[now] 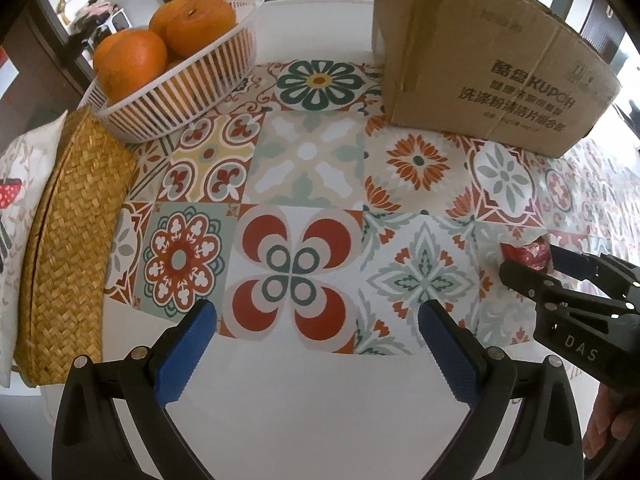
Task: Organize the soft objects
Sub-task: 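Close the right tool on the red candy packet, then carry the red candy packet over the box and release it inside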
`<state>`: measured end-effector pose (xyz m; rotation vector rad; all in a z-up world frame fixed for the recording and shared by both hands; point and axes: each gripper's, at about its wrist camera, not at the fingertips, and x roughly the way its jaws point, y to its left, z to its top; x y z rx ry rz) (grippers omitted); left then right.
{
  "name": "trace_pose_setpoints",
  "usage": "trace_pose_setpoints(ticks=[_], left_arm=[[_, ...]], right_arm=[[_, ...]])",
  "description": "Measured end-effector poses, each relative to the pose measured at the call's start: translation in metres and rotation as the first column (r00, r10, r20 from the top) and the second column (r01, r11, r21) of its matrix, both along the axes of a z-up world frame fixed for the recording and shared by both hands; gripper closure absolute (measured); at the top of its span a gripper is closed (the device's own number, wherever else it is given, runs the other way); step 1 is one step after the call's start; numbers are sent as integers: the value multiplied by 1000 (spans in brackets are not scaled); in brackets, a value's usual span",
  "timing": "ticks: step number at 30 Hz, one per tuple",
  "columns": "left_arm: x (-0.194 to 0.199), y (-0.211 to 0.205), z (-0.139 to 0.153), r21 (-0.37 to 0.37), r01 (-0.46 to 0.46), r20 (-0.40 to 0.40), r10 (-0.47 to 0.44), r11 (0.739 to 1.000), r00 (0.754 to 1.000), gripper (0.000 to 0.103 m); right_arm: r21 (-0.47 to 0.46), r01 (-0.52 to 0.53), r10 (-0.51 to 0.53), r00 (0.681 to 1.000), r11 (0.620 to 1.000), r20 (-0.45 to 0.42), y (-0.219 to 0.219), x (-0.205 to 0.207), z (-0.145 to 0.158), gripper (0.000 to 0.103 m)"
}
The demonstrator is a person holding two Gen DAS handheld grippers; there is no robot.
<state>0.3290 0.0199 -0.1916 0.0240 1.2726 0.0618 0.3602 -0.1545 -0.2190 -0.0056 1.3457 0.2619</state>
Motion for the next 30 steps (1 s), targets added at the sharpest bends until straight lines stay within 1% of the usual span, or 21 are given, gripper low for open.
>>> trace_pose_setpoints(ticks=[6,14,26,30], left_arm=[[0,-9,11,-6,23,23,-23,1000,999,0],[4,-16,32,-15,48,72,-47,999,996,0],[9,-26,75,-23,90,182,-85,996,980,0],[11,-29,93,-25,99,236,-90,995,968,0]], right_arm=[[8,24,-24,999,1000,21,-10,-5,12,49],[11,52,-53,995,999,80,-19,-8,38,49],[39,81,-86,979,996,183,-25,-8,83,49],[51,87,-96,971,995,219,-27,-7,98,49]])
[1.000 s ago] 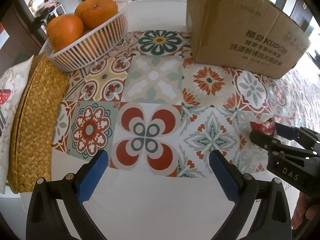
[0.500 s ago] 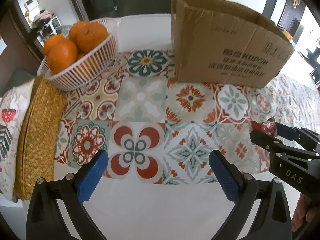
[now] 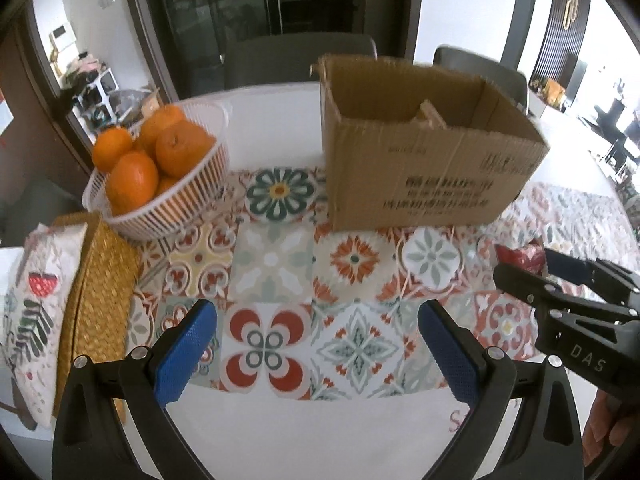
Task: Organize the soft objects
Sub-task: 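Carry the red candy packet over the box and release it inside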
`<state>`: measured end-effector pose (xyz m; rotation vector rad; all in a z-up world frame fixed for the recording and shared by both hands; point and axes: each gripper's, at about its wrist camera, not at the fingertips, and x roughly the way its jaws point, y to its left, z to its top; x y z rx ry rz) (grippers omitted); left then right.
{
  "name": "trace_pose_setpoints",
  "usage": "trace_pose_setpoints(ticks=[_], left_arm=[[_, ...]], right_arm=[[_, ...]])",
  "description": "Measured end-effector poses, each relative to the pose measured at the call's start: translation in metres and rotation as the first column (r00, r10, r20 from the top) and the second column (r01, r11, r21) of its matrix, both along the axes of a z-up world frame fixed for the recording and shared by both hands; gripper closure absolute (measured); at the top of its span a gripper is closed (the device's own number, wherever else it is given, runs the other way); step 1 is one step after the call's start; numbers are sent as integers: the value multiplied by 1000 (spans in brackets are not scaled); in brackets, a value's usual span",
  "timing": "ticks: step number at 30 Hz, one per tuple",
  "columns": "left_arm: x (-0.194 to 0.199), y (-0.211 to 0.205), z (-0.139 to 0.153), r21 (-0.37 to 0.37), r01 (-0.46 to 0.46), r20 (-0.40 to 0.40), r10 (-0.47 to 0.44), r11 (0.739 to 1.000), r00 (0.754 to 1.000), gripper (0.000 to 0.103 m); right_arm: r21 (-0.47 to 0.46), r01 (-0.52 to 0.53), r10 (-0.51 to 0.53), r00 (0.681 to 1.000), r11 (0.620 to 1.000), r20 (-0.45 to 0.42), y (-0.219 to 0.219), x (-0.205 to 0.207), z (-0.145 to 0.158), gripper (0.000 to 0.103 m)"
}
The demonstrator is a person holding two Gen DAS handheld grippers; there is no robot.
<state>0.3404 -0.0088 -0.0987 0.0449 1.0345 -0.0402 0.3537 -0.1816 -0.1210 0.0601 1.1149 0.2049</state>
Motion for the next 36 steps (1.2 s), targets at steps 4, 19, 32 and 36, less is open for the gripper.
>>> trace_pose_setpoints(ticks=[4,19,32,36], left_arm=[[4,-4,11,0,24,25,-24,1000,999,0],[31,-17,60,12,59,158,-60,998,986,0],[65,-14,79,0,59,204,-57,998,977,0],[75,-9,79,-15,41,199,-37,999,979,1]], right_arm=[[12,7,-8,1000,1000,31,-2,1,14,49],[16,37,-39,987,999,155,-12,23,63,48],[14,37,-39,977,999,211,-14,63,84,48],[13,31,-33,977,999,213,-13,79,86,47]])
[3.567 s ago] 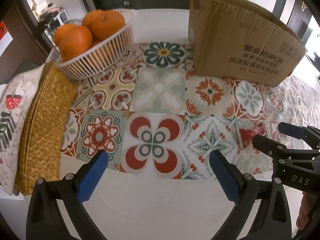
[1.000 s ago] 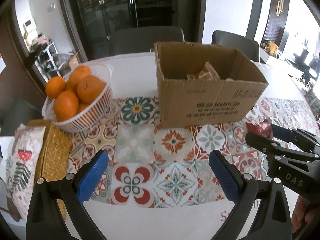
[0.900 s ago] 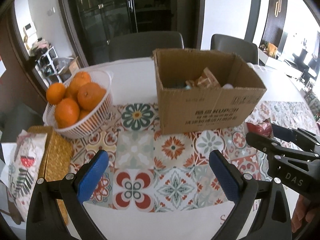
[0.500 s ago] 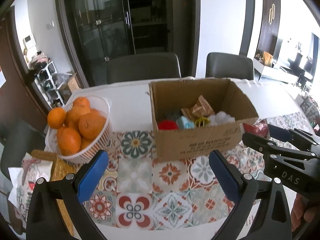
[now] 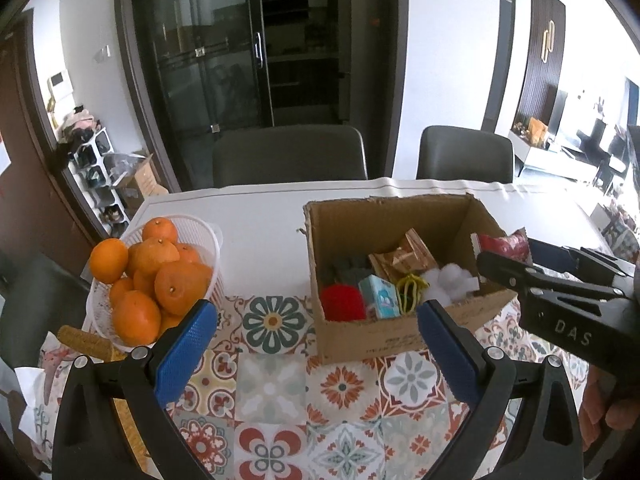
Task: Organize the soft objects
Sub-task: 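Carry the red candy packet over the box and release it inside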
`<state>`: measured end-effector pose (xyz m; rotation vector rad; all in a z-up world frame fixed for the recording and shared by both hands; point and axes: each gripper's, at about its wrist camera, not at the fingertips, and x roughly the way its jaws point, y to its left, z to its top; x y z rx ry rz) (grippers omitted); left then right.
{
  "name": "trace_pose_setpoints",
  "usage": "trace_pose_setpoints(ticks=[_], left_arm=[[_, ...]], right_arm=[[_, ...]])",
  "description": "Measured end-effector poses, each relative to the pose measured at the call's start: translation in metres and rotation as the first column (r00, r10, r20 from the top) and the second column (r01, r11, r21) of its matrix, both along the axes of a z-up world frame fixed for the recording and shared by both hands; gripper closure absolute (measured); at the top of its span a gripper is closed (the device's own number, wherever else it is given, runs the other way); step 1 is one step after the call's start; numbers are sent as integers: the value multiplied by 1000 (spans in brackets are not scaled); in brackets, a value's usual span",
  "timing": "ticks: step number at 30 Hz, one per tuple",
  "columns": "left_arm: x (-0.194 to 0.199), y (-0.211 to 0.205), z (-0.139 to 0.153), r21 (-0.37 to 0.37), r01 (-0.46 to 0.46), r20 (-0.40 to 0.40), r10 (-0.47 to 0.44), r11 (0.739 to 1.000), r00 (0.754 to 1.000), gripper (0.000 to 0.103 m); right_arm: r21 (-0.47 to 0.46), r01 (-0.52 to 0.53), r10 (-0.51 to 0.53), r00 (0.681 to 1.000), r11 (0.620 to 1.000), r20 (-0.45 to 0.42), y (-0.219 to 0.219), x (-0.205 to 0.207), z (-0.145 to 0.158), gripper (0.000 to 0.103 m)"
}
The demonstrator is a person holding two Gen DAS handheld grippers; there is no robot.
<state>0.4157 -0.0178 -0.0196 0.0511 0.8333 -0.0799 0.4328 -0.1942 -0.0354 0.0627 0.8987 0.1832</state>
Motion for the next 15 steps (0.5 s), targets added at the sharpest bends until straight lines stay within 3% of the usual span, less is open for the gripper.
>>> trace_pose_setpoints(ticks=[5,7,15], left_arm=[[9,5,1,-3,-20,2,20,1000,1000,1],[10,7,2,1,-28,5,28,1000,1000,1],[-3,7,8,16,-34,27,34,999,999,1]], right_arm=[[0,0,0,1000,1000,-4,4,23,0,40],[-12,9,-9,1000,1000,-17,5,29,-1,27],[-37,42,-43,999,998,-21,4,24,0,26]])
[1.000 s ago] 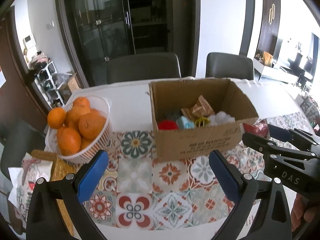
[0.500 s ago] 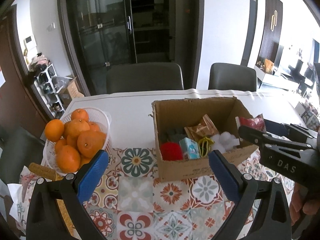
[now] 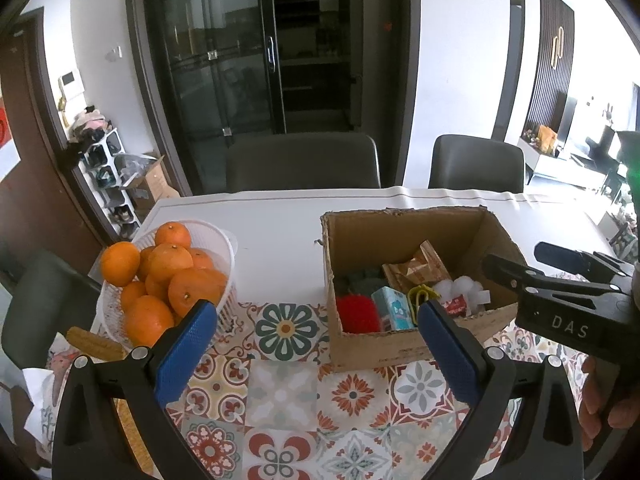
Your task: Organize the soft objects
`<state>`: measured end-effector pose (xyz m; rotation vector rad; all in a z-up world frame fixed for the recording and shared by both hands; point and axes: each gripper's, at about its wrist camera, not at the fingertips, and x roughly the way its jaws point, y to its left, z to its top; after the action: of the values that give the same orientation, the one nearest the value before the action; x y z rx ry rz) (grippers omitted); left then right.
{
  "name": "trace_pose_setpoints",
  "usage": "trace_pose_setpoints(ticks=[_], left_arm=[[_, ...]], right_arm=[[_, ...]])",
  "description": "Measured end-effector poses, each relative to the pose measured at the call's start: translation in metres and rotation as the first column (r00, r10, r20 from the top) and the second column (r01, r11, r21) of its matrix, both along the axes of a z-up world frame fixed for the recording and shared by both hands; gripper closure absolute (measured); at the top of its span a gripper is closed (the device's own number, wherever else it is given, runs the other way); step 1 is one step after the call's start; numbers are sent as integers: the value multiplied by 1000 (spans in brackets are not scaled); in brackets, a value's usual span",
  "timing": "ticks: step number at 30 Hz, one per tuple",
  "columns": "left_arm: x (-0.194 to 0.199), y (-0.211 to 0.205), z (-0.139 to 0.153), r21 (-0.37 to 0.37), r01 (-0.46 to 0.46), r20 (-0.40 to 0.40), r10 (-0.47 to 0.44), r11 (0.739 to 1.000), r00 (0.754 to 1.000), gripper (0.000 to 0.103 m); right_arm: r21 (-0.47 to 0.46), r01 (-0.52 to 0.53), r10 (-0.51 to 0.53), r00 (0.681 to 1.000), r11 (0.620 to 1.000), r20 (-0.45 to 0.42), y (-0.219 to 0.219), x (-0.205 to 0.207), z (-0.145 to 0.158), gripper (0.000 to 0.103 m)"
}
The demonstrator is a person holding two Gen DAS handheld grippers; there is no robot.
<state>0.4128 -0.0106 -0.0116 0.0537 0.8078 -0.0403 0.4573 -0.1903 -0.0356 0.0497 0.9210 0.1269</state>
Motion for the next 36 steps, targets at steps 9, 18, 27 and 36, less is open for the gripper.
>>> trace_pose_setpoints(ticks=[9,18,27,36], left_arm=[[-54,-5,15,17,28,70,-29,999,997,0],[-119,-8,27,28,73,124,-76,997,989,0],[-189,-10,43,32,81,185,-85,996,979,0],[-258,-15,56,29,76,210,-80,997,974,0]], right_arm=[[-32,49,-48,999,998,22,-6,-55,15,25],[-63,143,-137,986,988,95,-14,-138,39,11],[-88,175,-161,976,981,144,-14,-206,55,10],[-74,164,-146,969,984,199,-16,-274,75,10]])
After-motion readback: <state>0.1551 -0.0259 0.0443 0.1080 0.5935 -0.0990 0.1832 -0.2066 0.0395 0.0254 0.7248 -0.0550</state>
